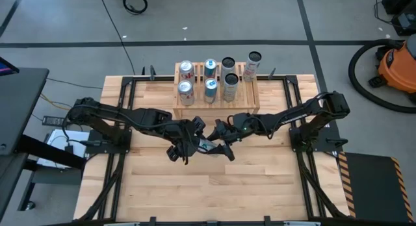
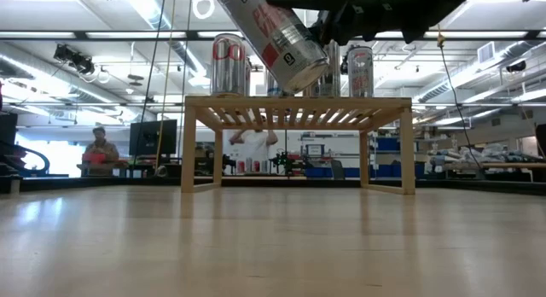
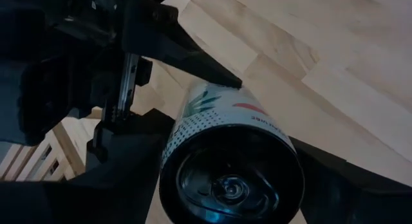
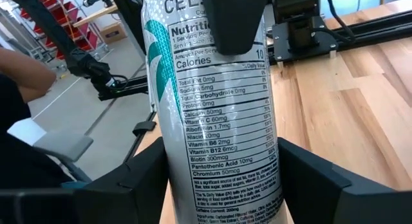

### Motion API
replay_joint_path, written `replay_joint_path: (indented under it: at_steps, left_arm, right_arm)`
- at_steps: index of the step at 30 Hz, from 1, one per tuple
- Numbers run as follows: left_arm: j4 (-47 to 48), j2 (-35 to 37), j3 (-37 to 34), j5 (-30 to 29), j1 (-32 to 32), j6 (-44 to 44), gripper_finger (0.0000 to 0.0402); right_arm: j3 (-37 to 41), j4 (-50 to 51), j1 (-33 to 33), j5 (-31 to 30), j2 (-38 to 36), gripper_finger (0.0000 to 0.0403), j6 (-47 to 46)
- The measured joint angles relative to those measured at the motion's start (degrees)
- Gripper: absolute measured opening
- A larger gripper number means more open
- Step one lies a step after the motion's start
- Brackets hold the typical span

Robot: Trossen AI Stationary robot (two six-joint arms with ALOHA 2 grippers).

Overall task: Place canned beverage on shelf
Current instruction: Put the white-pink soda can aligned with the other white-pink soda can on the shelf

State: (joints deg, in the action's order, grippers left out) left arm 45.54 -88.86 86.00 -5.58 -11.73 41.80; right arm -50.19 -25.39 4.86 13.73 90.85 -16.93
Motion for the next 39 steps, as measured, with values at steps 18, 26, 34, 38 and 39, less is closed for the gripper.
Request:
replay_joint_path:
  at_steps: [18, 26, 34, 38, 39]
  left_arm:
    - [-0.65, 2.01, 0.02, -7.89, 0.0, -2.1, 0.0314]
    - [1.81, 4.52, 0.07, -9.23, 0.0, -6.71, 0.0314]
    - [11.49, 4.76, 0.02, -7.82, 0.96, -12.37, 0.0314]
    - [12.61, 4.98, 0.0, -6.32, 2.19, -15.11, 0.0314]
    - [12.78, 4.98, 0.0, -6.25, 2.47, -15.87, 0.0314]
  right_arm:
    - [0.07, 6.94, 2.76, -10.48, -6.2, 0.0252, 0.94]
    - [0.07, 16.71, 4.78, -22.04, -12.75, 0.0252, 4.96]
    - [0.0, 25.33, 6.32, -38.75, -24.82, 0.0252, 12.35]
    - [0.06, 27.04, 5.67, -43.7, -30.84, 0.0256, 16.43]
    - [0.04, 27.21, 5.42, -44.93, -32.34, 0.0256, 17.08]
